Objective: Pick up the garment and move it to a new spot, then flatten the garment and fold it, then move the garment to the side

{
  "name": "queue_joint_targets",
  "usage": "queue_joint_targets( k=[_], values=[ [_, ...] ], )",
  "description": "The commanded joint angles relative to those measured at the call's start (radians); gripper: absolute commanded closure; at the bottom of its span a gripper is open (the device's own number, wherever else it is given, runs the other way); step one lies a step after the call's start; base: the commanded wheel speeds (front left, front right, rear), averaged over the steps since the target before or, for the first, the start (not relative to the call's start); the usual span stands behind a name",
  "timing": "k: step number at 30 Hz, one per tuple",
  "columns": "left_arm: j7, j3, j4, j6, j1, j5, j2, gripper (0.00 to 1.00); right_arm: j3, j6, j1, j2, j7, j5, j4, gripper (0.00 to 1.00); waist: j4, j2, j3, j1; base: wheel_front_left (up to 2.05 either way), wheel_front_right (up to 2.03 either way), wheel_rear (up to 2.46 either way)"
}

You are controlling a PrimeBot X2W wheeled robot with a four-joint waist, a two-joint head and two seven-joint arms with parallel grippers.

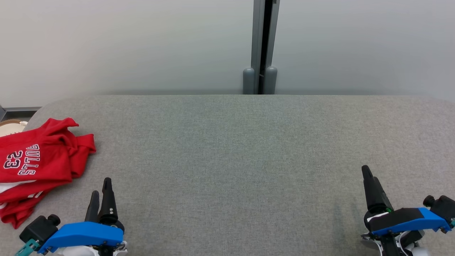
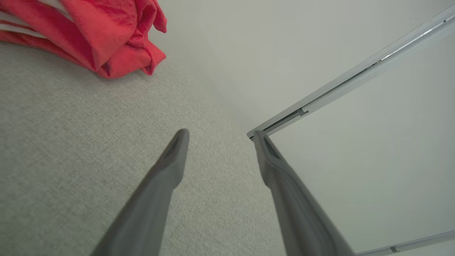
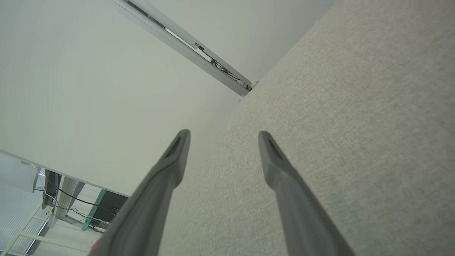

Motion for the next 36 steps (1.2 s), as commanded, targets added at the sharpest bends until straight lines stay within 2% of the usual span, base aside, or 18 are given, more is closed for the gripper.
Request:
queue_joint_targets(
  k=[1,36],
  values=[
    [-0.012,-0.001,-0.004,-0.004,-0.016,0.044,0.009,0.00,0.000,0.002,-0.029,-0.008,-0.011,-0.049,-0.002,0.00,0.000,0.0000,0.000,0.0000,0.00,0.00,0.00],
    [-0.111,-0.020,0.059,0.005,0.001,0.499,0.011,0.00,-0.001,0.002,-0.031,0.009,-0.111,-0.534,0.048,0.00,-0.003,0.0000,0.004,0.0000,0.00,0.00,0.00]
  ],
)
